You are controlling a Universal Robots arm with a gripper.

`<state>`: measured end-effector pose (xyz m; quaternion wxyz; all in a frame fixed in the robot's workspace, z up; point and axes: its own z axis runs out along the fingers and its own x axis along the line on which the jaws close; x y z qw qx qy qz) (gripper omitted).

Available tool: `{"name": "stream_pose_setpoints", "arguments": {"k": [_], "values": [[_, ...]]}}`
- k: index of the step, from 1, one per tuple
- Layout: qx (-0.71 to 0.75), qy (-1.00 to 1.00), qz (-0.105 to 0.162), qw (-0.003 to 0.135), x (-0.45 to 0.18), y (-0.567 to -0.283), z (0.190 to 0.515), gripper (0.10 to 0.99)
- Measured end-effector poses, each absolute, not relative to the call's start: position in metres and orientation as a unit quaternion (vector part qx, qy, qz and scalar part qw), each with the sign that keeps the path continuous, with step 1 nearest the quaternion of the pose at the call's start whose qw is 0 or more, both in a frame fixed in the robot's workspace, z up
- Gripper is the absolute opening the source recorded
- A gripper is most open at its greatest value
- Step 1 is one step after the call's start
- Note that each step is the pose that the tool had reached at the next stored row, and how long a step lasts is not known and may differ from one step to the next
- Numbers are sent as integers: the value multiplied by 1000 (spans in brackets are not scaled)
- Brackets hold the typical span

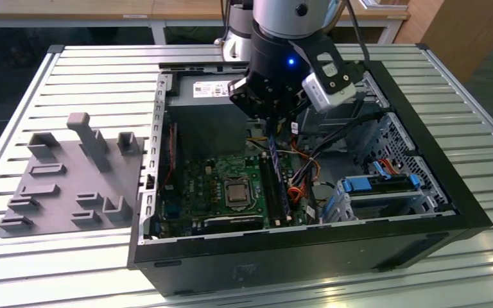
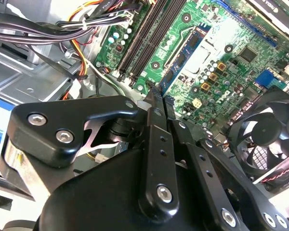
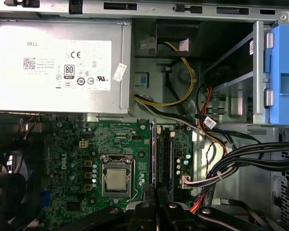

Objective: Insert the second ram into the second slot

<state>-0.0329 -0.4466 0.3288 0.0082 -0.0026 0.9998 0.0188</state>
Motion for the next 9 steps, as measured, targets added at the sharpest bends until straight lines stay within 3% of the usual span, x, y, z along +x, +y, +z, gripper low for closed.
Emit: {"name": "stream_pose_setpoints", "arguments": {"k": [9], "values": [[-3,1000,19,8,-33,-447,327,137]]}}
